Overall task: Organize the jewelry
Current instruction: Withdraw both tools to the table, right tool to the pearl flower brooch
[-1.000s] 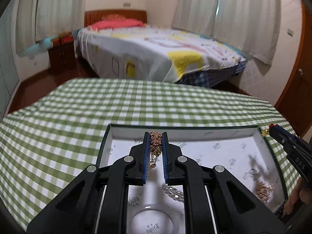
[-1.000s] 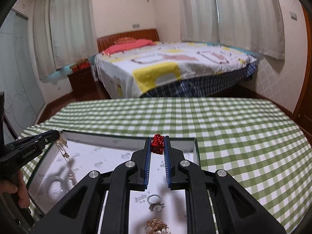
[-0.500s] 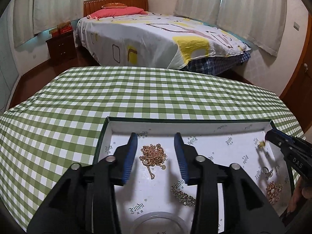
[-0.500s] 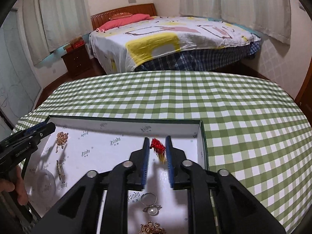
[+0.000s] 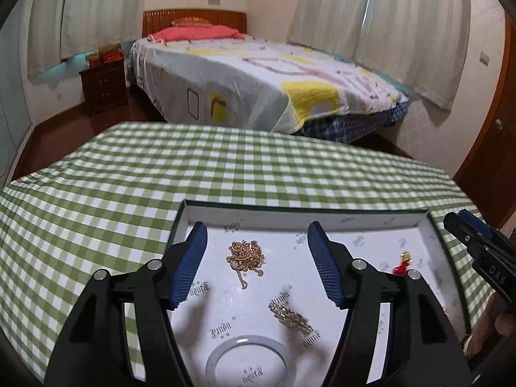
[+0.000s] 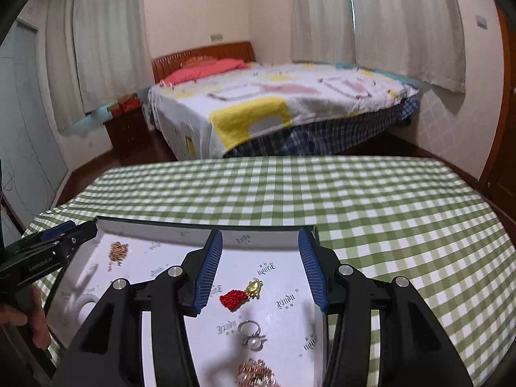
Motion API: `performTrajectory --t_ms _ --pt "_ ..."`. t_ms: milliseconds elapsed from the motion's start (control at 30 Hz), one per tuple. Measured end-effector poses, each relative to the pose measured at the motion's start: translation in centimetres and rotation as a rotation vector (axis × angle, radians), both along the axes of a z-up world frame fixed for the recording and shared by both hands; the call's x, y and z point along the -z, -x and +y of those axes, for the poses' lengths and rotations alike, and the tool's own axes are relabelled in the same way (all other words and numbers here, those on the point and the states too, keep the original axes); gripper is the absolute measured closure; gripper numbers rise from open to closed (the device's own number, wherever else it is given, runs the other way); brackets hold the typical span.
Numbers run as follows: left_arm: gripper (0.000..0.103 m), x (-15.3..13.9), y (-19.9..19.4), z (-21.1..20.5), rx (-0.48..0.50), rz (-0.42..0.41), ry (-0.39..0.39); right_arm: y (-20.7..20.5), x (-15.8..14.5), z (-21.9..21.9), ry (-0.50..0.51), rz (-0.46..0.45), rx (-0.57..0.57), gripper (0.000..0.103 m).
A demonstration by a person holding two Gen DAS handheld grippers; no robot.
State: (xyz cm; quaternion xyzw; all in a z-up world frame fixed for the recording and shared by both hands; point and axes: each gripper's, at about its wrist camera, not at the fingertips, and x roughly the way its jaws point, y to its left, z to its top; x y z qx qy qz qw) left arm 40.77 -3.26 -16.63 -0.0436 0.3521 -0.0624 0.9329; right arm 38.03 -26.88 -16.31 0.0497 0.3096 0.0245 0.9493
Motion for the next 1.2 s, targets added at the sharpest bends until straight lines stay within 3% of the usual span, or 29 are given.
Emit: performTrajectory --t_ms 400,800,1100,1200 --pt "0.037 -3.5 8.3 0.1 0.002 -0.094 0.012 8.6 -1.7 1.0 -0.013 -0.060 -0.005 0.054" --pt "0.037 -2.8 14.4 1.5 -0.030 -0.076 0.037 14.8 0.7 2.5 0.016 -0.034 -0.009 0.054" --pt "0.037 -0.8 17.7 3.2 -0.066 -0.011 0.029 16.3 3.2 3.6 0.021 0.046 -0.024 0.055" --pt "0.037 -0.5 18.4 3.8 -0.076 0.000 0.025 16.1 4.0 4.1 0.027 0.076 -0.032 0.061"
